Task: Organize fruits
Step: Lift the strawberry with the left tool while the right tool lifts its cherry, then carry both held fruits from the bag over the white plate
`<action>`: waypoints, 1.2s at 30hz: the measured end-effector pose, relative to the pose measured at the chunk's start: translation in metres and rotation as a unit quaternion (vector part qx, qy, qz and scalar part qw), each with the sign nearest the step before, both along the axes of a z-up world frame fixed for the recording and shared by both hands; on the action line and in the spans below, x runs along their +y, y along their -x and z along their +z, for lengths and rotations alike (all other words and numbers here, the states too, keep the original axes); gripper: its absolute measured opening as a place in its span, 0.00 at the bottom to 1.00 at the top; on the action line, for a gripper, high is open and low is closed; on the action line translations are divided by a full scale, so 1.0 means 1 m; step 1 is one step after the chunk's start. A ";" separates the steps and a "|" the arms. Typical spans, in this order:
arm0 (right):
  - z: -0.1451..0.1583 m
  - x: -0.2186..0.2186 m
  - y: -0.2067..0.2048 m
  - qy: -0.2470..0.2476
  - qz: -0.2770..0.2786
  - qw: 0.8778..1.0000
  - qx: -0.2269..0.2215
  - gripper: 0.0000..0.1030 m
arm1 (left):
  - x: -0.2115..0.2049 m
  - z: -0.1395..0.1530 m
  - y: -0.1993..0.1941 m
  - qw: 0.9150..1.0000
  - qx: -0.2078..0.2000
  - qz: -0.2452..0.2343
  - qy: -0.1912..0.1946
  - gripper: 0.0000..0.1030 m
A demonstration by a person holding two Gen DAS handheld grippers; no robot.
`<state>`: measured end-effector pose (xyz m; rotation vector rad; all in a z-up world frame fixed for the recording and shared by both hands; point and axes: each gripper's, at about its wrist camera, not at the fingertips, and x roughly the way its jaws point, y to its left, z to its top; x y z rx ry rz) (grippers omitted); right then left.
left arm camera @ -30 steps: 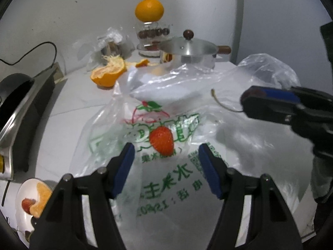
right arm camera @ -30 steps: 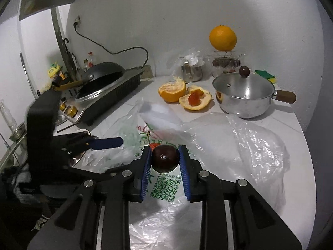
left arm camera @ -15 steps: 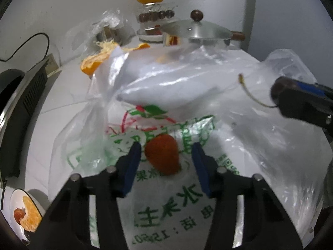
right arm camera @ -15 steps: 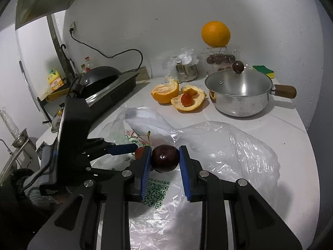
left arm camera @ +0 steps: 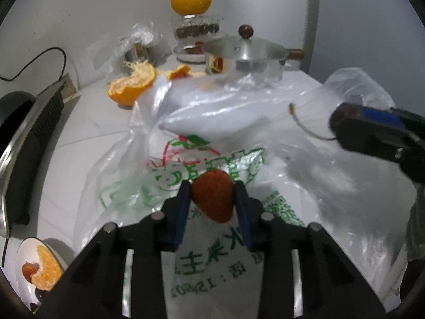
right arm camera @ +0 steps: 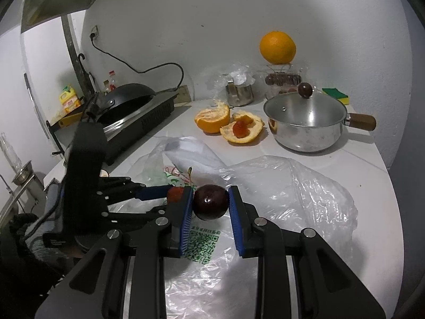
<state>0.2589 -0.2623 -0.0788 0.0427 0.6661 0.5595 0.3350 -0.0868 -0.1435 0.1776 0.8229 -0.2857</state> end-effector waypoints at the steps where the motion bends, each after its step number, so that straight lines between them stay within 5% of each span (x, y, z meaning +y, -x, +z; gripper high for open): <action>1: 0.001 0.002 0.002 0.001 0.000 1.000 -0.002 0.28 | 0.001 0.004 0.005 1.000 -0.004 -0.002 0.001 0.33; 21: 0.026 0.042 0.052 0.024 0.016 0.999 -0.026 0.28 | 0.033 0.050 0.078 0.998 -0.052 -0.007 0.026 0.33; 36: 0.028 0.090 0.072 0.040 0.042 0.998 -0.029 0.28 | 0.085 0.055 0.118 0.997 -0.068 0.022 0.037 0.33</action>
